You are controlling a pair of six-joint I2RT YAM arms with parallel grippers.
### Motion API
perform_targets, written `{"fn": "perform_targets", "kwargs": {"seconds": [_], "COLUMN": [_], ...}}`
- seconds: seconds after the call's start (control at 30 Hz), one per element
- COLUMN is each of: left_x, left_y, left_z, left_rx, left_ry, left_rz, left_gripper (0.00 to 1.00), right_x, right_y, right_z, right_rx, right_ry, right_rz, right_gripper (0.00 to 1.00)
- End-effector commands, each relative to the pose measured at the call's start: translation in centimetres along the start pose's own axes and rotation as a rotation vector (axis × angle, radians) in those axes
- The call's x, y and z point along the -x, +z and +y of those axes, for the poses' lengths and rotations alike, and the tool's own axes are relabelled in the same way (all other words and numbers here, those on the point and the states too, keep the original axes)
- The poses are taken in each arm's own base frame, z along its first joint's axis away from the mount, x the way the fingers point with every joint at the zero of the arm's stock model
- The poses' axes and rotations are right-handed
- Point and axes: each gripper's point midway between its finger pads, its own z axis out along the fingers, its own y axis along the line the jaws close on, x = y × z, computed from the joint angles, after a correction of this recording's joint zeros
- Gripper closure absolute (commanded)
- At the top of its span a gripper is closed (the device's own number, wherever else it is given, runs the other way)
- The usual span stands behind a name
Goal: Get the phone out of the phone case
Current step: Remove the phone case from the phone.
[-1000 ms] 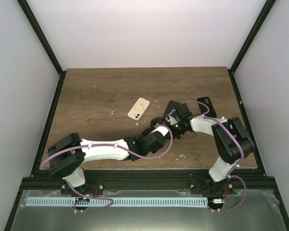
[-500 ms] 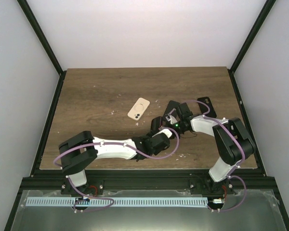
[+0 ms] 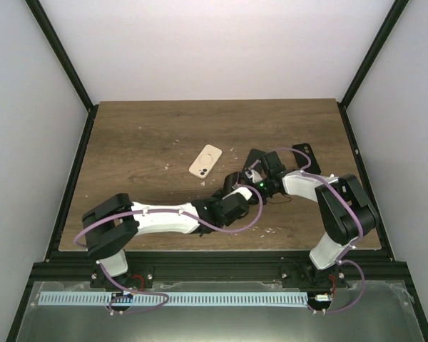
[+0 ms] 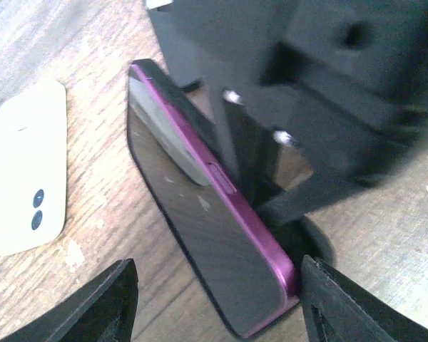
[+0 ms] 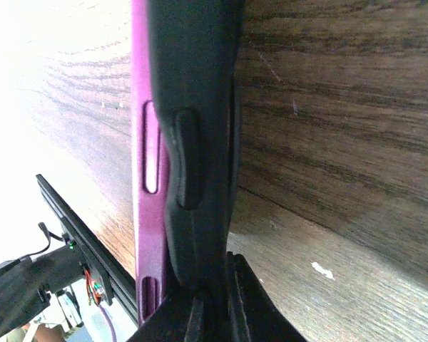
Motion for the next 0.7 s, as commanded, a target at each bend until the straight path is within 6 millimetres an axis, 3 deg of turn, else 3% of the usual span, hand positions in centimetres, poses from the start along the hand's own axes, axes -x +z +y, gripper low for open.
{"fn": "perform_targets", "kwargs": {"seconds": [0.0, 0.23, 0.43, 0.67], "left_x": [-0.2, -0.4, -1.3, -1.4], "left_y": [-0.2, 0.0, 0.9, 1.2], "left_z": [3.0, 3.5, 4.1, 5.0], "left_rx": [0.064, 0.063, 0.16, 0.254], "left_ry": [-0.026, -0.021, 0.063, 0.108], "left_rz": [0.002, 0.01, 0.048, 0.034], "left_gripper": [0.37, 0.39, 0.38, 0.5], "right_x": [0.4, 0.4, -0.3, -0.5], "right_y": [-0.6, -0.5, -0.6, -1.0], "right_z": [2.0, 2.1, 3.7, 4.4], "right_rx": [0.049, 0.058, 0.153, 0.184], "right_ry": [-0.041, -0.04, -0.033, -0.043], "right_rz": [0.0, 0.003, 0.04, 0.045], "right_gripper": [0.99, 0.99, 0.99, 0.99]}}
